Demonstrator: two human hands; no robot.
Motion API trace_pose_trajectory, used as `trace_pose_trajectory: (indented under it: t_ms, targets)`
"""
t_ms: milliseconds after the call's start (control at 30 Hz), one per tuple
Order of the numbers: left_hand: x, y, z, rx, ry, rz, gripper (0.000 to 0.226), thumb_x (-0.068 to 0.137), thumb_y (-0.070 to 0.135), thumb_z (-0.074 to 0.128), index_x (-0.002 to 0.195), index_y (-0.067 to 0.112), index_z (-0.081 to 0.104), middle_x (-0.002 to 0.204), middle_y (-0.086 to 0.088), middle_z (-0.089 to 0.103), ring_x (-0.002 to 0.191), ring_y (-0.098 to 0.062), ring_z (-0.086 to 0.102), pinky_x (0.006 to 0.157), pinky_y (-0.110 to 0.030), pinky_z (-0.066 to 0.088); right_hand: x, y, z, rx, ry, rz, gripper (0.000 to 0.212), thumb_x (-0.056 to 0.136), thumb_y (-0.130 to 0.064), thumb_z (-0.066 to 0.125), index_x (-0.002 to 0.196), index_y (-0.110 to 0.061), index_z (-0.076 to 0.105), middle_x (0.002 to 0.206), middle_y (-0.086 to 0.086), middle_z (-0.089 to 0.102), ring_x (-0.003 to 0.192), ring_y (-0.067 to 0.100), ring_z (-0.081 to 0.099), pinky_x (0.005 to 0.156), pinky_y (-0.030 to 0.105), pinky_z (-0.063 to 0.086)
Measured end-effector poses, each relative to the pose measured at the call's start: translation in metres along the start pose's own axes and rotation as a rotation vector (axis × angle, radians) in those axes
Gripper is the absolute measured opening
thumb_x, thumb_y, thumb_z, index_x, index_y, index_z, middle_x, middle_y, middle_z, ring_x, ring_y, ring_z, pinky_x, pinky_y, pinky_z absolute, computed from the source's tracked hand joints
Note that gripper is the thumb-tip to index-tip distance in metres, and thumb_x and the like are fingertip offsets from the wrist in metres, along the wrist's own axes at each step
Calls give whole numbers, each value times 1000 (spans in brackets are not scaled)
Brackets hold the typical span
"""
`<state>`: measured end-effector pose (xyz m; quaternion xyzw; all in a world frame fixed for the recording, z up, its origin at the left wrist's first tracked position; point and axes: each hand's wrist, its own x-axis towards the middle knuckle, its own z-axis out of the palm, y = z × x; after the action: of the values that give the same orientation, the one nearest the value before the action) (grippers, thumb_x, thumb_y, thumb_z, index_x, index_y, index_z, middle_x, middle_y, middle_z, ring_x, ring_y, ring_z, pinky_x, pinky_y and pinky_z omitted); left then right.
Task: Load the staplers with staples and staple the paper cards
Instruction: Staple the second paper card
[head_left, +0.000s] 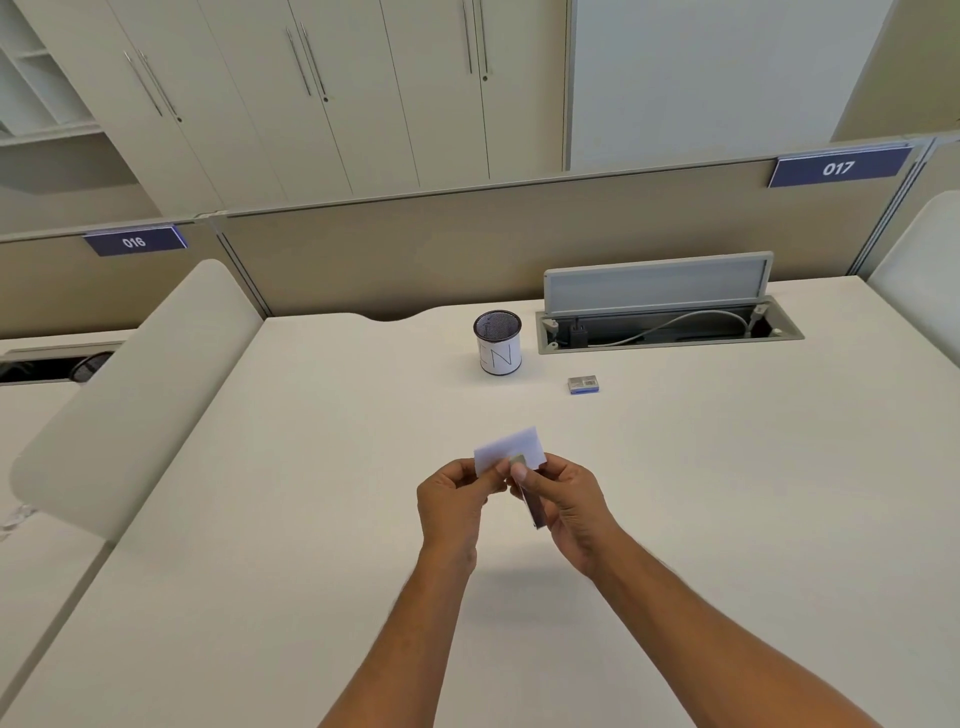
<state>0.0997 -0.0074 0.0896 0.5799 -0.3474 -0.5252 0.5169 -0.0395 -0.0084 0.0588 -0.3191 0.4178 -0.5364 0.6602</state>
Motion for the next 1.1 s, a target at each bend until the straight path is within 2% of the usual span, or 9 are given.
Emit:
trace_pose_trajectory:
  t_ms: [133,267,367,667,800,967,1100]
  targets:
    - [-1,-1,1,24,-8,-7,17,72,17,91,79,8,78,73,-6,76,72,-18,72,77,-31,55,2,1,-1,24,1,8,45,79,-26,86,114,0,75,119,27,71,100,29,67,92,33,55]
    - [2,-2,2,-1,3,-46,19,73,16,90,79,6,75,69,-4,71,69,-18,66,79,-34,55,2,1,0,55,-7,7,44,80,-23,86,115,1,74,108,18,73,96,27,65,89,31,55]
    - [4,-5,1,-70,23,-98,22,72,13,90,84,5,74,78,-7,70,73,-21,61,77,-32,55,1,0,0,62,-10,10,48,78,-23,83,117,3,72,105,15,74,93,24,66,85,28,55]
    - [3,-8,2,-119,-8,-143,29,71,15,91,90,1,74,85,-12,74,79,-23,68,78,-31,55,-2,-1,0,79,-47,17,39,83,-23,84,112,2,75,104,15,72,92,23,64,89,31,53]
    - [1,-8,2,-122,-46,-146,25,72,16,90,86,3,74,84,-12,74,79,-23,67,79,-32,55,0,0,-2,49,-12,22,42,79,-28,84,109,0,77,106,18,72,94,26,65,92,35,54]
    - [0,-6,1,-107,-94,-143,21,74,15,89,84,5,74,77,-8,73,74,-21,67,80,-33,56,0,-2,-3,-21,39,11,43,77,-32,85,106,-1,78,97,16,73,85,24,63,82,33,54]
    - [2,-5,0,-102,-106,-150,14,83,19,82,88,7,77,84,-10,76,78,-21,71,81,-33,57,0,-3,-3,-23,74,-3,43,76,-32,84,106,-2,78,97,14,75,81,23,63,80,32,54]
